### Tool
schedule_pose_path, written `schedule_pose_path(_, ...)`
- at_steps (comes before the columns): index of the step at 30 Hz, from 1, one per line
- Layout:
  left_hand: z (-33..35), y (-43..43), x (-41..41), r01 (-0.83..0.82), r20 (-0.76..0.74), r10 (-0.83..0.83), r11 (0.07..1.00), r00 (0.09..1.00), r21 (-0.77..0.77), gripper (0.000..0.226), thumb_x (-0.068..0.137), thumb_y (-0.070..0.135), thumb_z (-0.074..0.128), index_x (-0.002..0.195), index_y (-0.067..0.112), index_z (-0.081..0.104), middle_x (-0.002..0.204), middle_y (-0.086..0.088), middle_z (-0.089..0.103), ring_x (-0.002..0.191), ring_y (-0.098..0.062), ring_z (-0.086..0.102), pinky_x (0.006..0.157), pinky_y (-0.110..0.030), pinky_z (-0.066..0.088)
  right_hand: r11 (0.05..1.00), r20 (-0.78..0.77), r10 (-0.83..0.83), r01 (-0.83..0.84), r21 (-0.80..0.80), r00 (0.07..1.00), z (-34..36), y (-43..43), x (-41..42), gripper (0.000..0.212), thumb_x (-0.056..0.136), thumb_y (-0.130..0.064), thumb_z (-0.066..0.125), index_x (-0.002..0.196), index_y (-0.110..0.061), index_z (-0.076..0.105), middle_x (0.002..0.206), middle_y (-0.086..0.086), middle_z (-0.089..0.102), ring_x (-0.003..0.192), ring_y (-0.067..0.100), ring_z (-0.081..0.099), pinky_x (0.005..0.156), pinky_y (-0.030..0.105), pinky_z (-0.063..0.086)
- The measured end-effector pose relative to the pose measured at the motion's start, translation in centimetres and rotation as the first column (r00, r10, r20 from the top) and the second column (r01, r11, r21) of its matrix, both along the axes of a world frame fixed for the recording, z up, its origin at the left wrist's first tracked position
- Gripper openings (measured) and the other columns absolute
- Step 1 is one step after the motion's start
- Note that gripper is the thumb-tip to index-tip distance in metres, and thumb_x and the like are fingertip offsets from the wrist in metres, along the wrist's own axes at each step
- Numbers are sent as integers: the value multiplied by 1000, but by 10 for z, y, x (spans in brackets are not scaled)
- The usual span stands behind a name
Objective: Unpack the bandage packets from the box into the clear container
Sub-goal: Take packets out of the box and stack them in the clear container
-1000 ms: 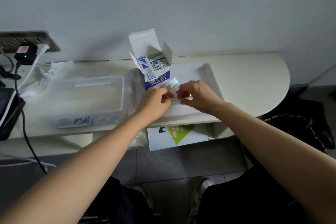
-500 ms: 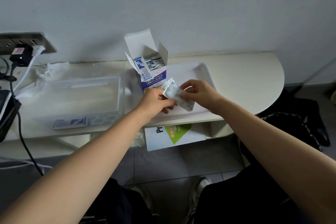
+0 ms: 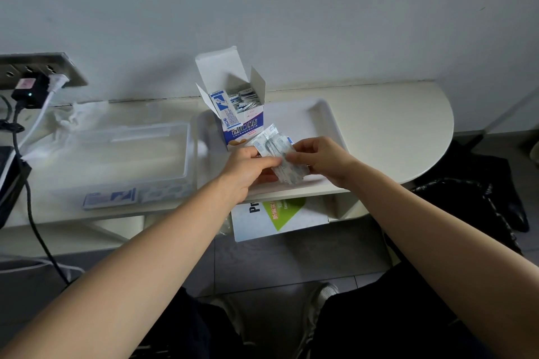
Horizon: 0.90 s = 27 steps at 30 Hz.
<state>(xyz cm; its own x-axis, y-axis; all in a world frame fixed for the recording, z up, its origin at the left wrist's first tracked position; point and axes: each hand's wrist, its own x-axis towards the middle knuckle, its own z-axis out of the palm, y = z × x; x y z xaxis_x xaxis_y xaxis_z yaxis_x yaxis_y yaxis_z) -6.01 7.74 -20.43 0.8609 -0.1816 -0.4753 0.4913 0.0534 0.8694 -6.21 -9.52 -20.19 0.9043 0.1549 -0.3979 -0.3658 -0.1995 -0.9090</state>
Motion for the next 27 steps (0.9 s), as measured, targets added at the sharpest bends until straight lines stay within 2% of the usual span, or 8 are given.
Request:
schedule_pose_path(5, -5, -2, 1, -23, -5, 23, 1000, 1000, -18, 25, 81, -1, 69, 104, 9, 67, 104, -11, 71, 85, -23, 70, 60, -29, 57, 999, 13, -30, 30, -9, 999, 0, -4, 1, 5, 88, -12, 66, 91, -10, 68, 87, 9, 68, 78, 19, 65, 70, 29, 57)
schedule_pose_path(10, -6, -6, 0, -10, 8, 10, 999, 1000, -39, 27, 83, 0, 68, 108, 11, 65, 108, -11, 70, 96, -28, 69, 84, -42, 56, 1000, -10, 20, -20, 14, 1000, 5, -1, -3, 13, 88, -13, 66, 100, -7, 68, 88, 7, 70, 77, 16, 66, 63, 23, 55)
schedule_pose_path(12, -4, -6, 0, 3, 10, -2, 999, 1000, -45, 30, 83, 0, 68, 110, 12, 63, 107, -10, 71, 95, -27, 69, 80, -40, 58, 999, 7, 49, -49, -17, 999, 6, 0, -5, 10, 87, -14, 67, 97, -11, 68, 89, 6, 70, 77, 15, 66, 64, 23, 55)
schedule_pose_path(14, -2, -5, -1, -7, 16, 7, 999, 1000, -46, 31, 81, 2, 71, 108, 14, 63, 102, -8, 72, 89, -25, 70, 66, -33, 58, 999, 52, 28, -26, -43, 998, 6, 0, -5, 9, 86, -14, 69, 95, -14, 67, 89, 7, 69, 76, 16, 65, 68, 26, 55)
schedule_pose_path(17, 1, -3, -1, -19, 16, 20, 999, 1000, -41, 33, 78, 3, 74, 106, 16, 63, 97, -6, 72, 85, -22, 70, 58, -29, 56, 1000, 69, -7, 8, -8, 998, 5, -3, -5, 8, 87, -11, 67, 94, -12, 66, 86, 9, 67, 75, 17, 63, 66, 26, 55)
schedule_pose_path(20, 1, -4, -3, 9, 9, -9, 999, 1000, -44, 30, 81, 2, 71, 106, 16, 63, 100, -7, 72, 88, -22, 70, 60, -30, 56, 1000, 59, 2, -2, -11, 998, 2, -5, -6, 8, 90, -12, 64, 97, -9, 65, 89, 13, 67, 80, 21, 64, 70, 30, 56)
schedule_pose_path(24, -2, -8, -3, -16, -1, 16, 1000, 1000, -13, 25, 81, -1, 69, 96, 18, 65, 102, -8, 71, 93, -24, 68, 67, -31, 58, 998, 34, 58, -57, -15, 998, 1, -4, -10, 8, 90, -10, 62, 96, -15, 64, 86, 10, 70, 76, 18, 67, 63, 27, 54)
schedule_pose_path(27, -4, -10, 0, -58, 20, 58, 998, 998, 6, 30, 78, -1, 73, 99, 18, 66, 101, -7, 72, 95, -25, 68, 77, -39, 58, 1000, 42, 20, -20, -3, 999, 1, -7, -8, 7, 88, -11, 65, 95, -13, 63, 91, 13, 69, 82, 21, 66, 70, 30, 55)
